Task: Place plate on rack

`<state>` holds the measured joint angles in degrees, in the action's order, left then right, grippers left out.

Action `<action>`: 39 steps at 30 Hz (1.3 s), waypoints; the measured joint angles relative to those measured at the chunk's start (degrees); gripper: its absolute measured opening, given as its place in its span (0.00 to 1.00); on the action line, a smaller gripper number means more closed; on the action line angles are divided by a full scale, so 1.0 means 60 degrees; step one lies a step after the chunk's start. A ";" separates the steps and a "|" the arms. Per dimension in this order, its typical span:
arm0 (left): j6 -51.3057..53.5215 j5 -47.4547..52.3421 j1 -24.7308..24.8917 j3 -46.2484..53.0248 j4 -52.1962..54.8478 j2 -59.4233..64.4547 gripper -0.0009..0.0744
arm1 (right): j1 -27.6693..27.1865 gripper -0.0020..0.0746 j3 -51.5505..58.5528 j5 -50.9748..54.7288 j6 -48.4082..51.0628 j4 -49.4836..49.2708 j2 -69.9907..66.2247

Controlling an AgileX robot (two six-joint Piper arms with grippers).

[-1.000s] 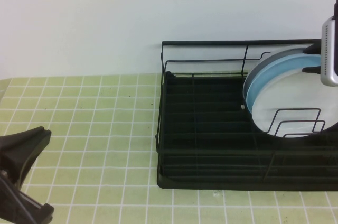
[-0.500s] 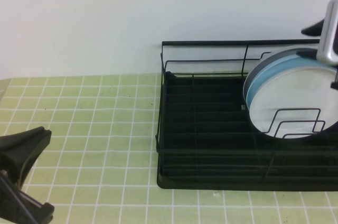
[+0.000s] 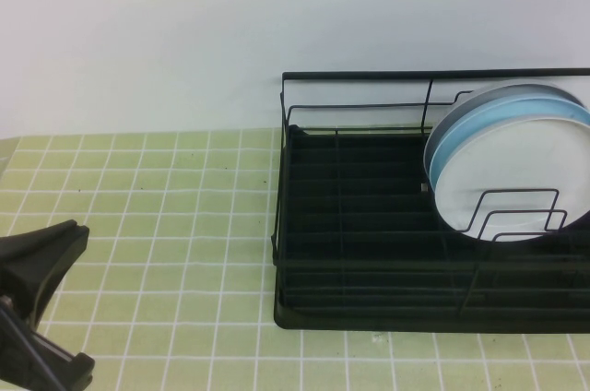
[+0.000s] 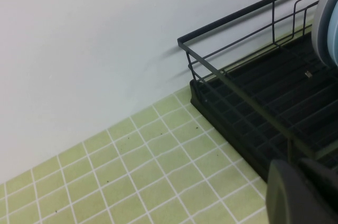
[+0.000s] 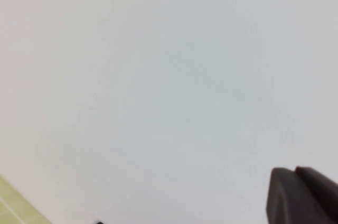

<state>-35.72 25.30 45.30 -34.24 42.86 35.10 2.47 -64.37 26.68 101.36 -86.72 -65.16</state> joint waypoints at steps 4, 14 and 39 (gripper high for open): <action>0.0000 0.0000 0.0000 0.0000 0.0000 0.0000 0.01 | 0.0000 0.03 0.1383 -0.1004 -0.0430 0.0074 0.1430; 0.0000 0.0000 0.0000 0.0000 0.0020 0.0000 0.01 | 0.0000 0.03 0.4718 -0.1890 -0.0852 0.0036 0.4921; 0.0000 0.0000 0.0000 0.0000 -0.0016 0.0000 0.01 | 0.0091 0.03 0.6037 -0.3081 0.0042 -0.1244 0.6545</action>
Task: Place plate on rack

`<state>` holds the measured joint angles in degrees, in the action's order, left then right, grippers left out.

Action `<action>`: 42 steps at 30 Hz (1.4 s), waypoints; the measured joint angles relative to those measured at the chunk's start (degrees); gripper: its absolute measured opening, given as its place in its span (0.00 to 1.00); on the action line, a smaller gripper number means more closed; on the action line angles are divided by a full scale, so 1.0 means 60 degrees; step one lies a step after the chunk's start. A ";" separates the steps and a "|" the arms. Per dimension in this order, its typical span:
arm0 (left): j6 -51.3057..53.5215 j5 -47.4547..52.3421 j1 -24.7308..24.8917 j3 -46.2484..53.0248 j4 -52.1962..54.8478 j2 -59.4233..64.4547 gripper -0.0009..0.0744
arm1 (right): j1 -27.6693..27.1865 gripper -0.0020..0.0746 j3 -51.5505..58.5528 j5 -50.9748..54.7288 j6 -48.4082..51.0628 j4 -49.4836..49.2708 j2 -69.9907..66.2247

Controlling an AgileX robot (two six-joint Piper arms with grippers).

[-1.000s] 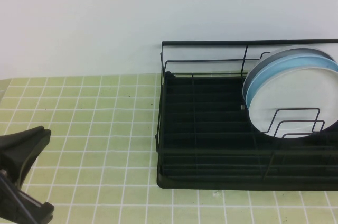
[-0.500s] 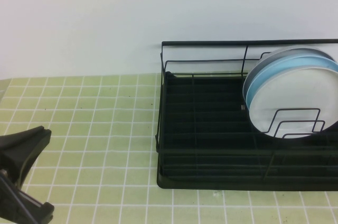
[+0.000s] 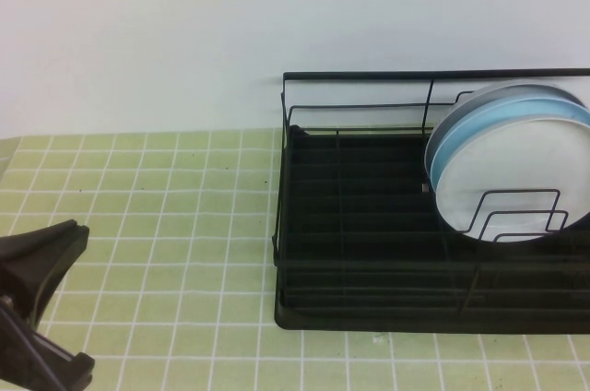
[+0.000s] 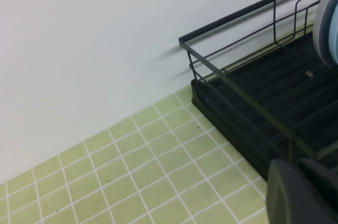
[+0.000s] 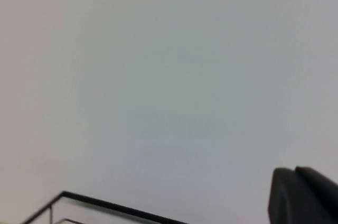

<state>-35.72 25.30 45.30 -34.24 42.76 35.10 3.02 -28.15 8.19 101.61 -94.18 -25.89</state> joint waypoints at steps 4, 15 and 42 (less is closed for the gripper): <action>-0.0017 0.0000 0.0000 0.0000 -0.0002 0.0000 0.01 | 0.0000 0.03 0.0475 0.0023 0.0877 0.0002 0.0573; -0.0017 0.0000 0.0000 0.0000 -0.0008 0.0000 0.01 | 0.0000 0.03 0.0977 -0.0658 0.2628 -0.0191 0.1826; 0.0003 0.0012 0.0000 0.0000 0.0000 0.0000 0.01 | -0.0608 0.03 0.4318 0.1687 -1.5566 1.5890 0.4596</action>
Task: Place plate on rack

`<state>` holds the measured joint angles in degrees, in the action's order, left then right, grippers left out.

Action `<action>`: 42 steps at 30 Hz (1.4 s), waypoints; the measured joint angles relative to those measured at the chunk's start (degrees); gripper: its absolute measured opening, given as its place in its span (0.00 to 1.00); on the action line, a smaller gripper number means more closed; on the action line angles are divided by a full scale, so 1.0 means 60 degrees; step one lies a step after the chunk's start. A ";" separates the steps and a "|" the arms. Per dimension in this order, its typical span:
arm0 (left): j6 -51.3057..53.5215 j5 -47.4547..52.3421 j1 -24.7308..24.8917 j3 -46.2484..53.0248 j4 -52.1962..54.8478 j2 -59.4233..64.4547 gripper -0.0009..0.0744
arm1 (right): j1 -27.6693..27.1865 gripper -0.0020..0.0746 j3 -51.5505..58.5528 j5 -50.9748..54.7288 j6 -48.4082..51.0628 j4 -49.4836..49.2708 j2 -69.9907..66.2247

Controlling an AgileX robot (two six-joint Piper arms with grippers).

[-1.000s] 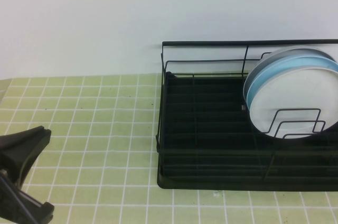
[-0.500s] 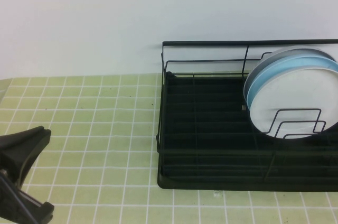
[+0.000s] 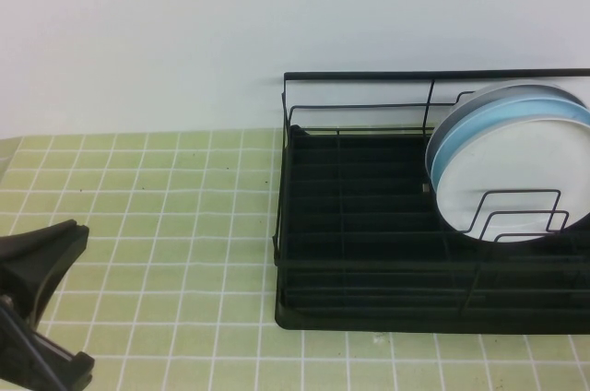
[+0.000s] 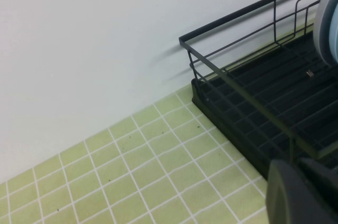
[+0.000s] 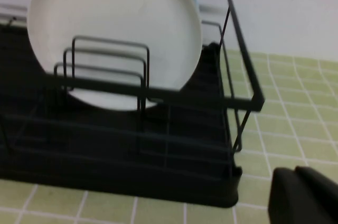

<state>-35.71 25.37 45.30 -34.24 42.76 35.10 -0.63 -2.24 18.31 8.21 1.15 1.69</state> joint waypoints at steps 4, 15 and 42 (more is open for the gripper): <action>0.0000 -0.0047 0.0000 0.0000 0.0000 0.0000 0.01 | 0.0000 0.03 0.0742 -0.0356 0.0022 0.0357 0.0000; 0.0000 -0.0047 0.0000 0.0005 0.0022 -0.0008 0.01 | 0.0000 0.03 0.0716 0.0076 -0.0015 0.0568 -0.0003; -0.0954 -0.2272 -0.7865 0.1266 -0.1177 -0.2001 0.01 | 0.0000 0.03 0.0716 0.0036 -0.0092 0.0568 -0.0003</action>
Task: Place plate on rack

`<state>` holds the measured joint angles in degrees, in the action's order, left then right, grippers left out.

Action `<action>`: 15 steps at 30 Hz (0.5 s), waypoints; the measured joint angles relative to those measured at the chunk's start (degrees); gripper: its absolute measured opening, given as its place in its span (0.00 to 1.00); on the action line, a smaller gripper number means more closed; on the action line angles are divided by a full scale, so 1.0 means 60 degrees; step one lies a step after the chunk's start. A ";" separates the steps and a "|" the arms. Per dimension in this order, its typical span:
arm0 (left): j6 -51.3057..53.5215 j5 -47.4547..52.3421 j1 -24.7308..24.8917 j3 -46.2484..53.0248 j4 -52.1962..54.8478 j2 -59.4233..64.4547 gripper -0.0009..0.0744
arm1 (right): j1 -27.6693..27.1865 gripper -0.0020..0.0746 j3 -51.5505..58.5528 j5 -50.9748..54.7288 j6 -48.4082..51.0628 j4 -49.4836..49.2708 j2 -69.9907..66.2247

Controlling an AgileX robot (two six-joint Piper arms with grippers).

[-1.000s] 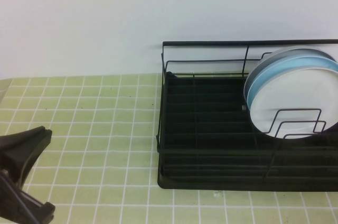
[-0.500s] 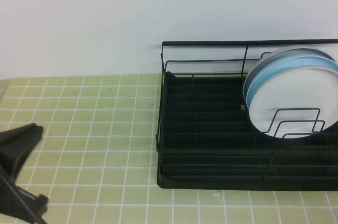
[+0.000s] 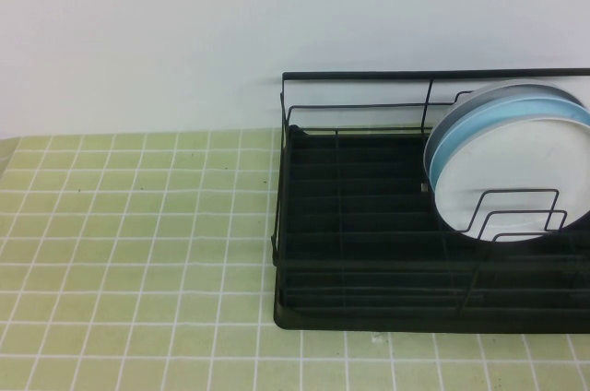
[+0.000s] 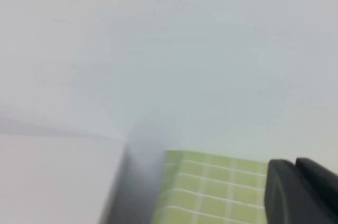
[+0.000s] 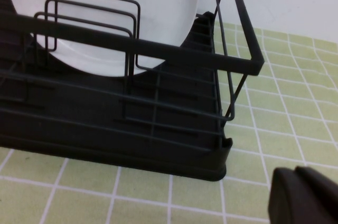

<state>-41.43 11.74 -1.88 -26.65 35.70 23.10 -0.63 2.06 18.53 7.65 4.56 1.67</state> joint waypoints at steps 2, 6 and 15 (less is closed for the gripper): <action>0.0000 -0.0386 -0.0478 0.0674 0.0000 -0.0565 0.01 | 0.0000 0.03 0.0000 0.0000 0.0000 0.0000 0.0000; 0.0000 -0.0773 -0.0653 0.1852 0.0060 -0.1678 0.01 | 0.0000 0.03 0.0000 -0.0018 0.0000 0.0000 0.0000; 0.0091 -0.1087 -0.0653 0.3349 0.0511 -0.1998 0.01 | 0.0000 0.03 0.0000 -0.0018 0.0000 0.0000 0.0015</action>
<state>-40.89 5.22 -5.80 -6.55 38.76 11.11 -0.63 2.06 18.42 7.65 4.56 1.76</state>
